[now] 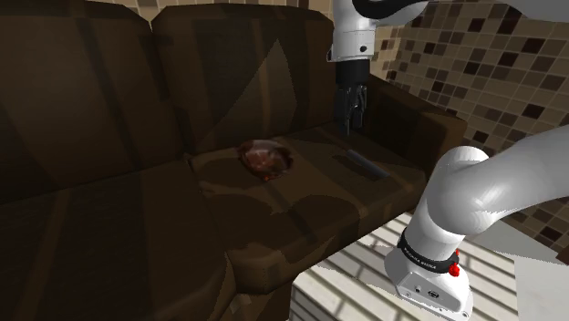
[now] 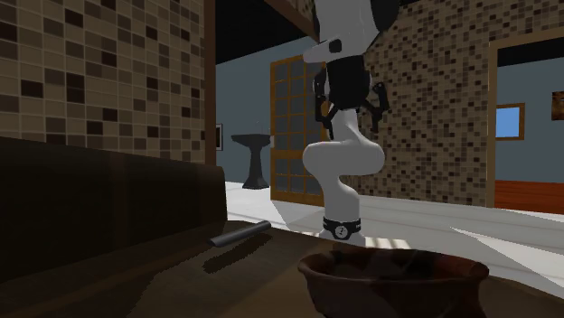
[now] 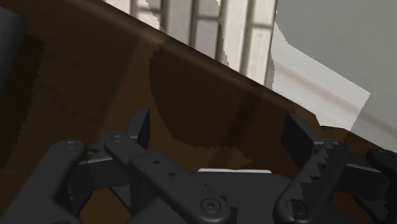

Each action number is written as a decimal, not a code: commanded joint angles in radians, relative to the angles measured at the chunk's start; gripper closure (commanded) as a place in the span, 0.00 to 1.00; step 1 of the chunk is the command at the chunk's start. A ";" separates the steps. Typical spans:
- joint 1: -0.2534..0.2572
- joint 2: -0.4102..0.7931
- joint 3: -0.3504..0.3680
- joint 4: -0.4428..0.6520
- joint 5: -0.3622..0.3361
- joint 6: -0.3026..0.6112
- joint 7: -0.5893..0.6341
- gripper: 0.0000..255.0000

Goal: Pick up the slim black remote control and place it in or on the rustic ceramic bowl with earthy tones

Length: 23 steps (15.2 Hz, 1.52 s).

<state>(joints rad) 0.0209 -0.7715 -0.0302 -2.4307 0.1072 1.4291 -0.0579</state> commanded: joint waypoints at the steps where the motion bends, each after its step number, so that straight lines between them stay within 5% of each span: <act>1: 0.000 0.000 0.000 0.000 0.000 0.000 0.000 0.00; 12: -0.149 0.097 -0.153 -0.154 -0.161 0.251 -0.060 0.00; 23: -0.292 0.323 -0.328 -0.192 -0.292 0.536 -0.113 0.00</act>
<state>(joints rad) -0.2613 -0.4706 -0.3452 -2.6203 -0.1767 1.9369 -0.1707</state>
